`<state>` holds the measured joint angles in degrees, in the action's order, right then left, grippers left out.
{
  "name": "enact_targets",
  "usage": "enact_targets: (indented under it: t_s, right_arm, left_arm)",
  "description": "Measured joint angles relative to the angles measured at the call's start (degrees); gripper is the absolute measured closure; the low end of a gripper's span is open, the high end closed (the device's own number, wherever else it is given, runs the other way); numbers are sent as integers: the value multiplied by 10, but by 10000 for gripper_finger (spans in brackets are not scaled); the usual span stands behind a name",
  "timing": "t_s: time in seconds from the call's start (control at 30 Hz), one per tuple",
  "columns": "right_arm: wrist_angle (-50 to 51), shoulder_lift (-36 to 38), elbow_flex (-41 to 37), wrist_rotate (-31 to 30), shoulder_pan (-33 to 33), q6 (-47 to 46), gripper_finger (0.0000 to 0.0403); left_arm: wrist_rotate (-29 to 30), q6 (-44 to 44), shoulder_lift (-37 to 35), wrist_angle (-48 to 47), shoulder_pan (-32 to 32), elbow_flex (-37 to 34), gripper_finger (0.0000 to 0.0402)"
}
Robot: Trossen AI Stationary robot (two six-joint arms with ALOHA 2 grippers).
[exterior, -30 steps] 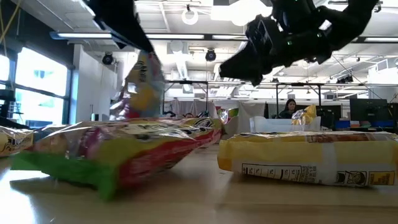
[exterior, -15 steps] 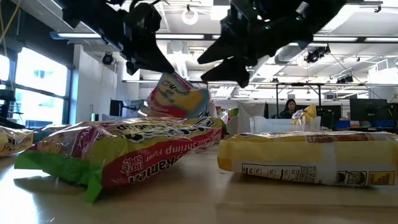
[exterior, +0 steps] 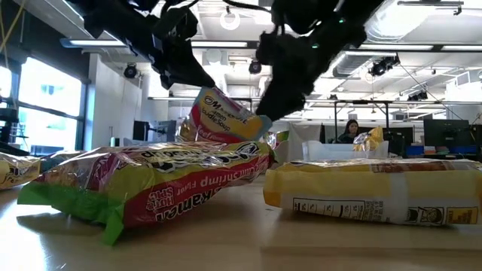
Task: Sort Maruchan noodles
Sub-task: Put the blue noodle pack into the black bin
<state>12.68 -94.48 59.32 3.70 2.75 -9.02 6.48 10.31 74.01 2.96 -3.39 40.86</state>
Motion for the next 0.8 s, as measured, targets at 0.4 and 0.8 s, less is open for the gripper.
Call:
enact_targets:
  t_s: [0.4, 0.8]
  right_arm:
    - [-482, -4, -246, -46, -38, -60, 182]
    - [-608, -127, -217, -216, -69, -42, 182]
  left_arm:
    - [-2, 16, 0, 18, -22, 0, 401]
    - [-20, 41, 0, 65, -35, 0, 401]
